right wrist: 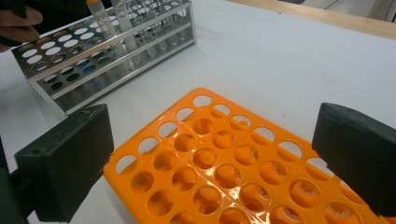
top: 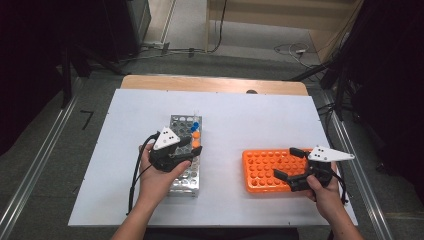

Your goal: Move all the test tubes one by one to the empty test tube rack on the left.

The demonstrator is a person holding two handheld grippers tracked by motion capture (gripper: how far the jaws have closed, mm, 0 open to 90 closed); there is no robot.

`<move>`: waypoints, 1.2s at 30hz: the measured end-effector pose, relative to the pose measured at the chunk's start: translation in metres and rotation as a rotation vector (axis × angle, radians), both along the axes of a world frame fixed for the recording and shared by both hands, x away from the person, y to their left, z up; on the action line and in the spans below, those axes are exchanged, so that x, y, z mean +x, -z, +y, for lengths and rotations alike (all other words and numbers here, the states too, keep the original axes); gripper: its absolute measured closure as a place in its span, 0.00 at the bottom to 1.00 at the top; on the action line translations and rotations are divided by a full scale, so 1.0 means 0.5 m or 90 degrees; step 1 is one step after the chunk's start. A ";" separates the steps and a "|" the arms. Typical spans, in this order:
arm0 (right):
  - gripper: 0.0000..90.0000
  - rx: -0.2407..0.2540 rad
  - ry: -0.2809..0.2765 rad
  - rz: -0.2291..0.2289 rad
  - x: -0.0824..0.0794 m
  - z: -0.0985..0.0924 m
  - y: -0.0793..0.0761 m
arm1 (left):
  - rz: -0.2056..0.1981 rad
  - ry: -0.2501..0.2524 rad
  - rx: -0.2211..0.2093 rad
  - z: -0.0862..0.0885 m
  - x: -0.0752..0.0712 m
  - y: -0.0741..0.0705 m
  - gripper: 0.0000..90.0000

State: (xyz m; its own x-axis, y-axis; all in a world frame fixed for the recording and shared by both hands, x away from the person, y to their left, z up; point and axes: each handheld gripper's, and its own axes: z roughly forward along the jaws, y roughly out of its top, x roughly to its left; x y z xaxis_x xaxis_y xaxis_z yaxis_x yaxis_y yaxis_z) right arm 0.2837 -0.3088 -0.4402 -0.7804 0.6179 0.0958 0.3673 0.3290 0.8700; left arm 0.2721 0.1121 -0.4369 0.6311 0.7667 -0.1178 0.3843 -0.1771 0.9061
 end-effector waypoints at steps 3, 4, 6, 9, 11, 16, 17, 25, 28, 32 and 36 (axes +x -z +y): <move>0.00 0.001 0.000 -0.001 0.001 -0.001 0.000 | -0.012 0.004 -0.013 0.002 -0.005 -0.005 0.32; 0.00 0.001 0.000 -0.001 0.001 -0.001 0.000 | -0.015 0.006 -0.016 0.004 -0.006 -0.006 0.27; 0.00 0.001 0.000 -0.001 0.001 -0.002 0.001 | -0.013 0.011 -0.034 0.007 -0.007 -0.008 0.17; 0.00 0.001 0.002 -0.001 0.002 -0.002 0.001 | -0.021 0.011 -0.043 0.013 -0.011 -0.010 0.07; 0.00 0.001 0.003 -0.002 0.002 -0.003 0.001 | -0.025 0.010 -0.043 0.016 -0.014 -0.011 0.01; 0.00 0.003 0.009 0.002 0.003 -0.007 0.002 | -0.039 0.026 -0.054 0.035 -0.027 -0.013 0.00; 0.00 0.002 0.008 0.001 0.004 -0.007 0.002 | -0.043 0.028 -0.054 0.039 -0.031 -0.013 0.00; 0.00 0.004 0.016 0.002 0.008 -0.014 0.005 | -0.057 0.013 -0.057 0.082 -0.054 -0.006 0.00; 0.00 0.004 0.020 0.002 0.009 -0.017 0.006 | -0.060 0.004 -0.071 0.099 -0.061 -0.004 0.00; 0.00 0.005 0.027 0.003 0.012 -0.023 0.009 | -0.073 -0.007 -0.075 0.118 -0.072 -0.003 0.00; 0.00 0.009 0.038 0.003 0.017 -0.035 0.012 | -0.074 -0.018 -0.075 0.139 -0.083 0.004 0.00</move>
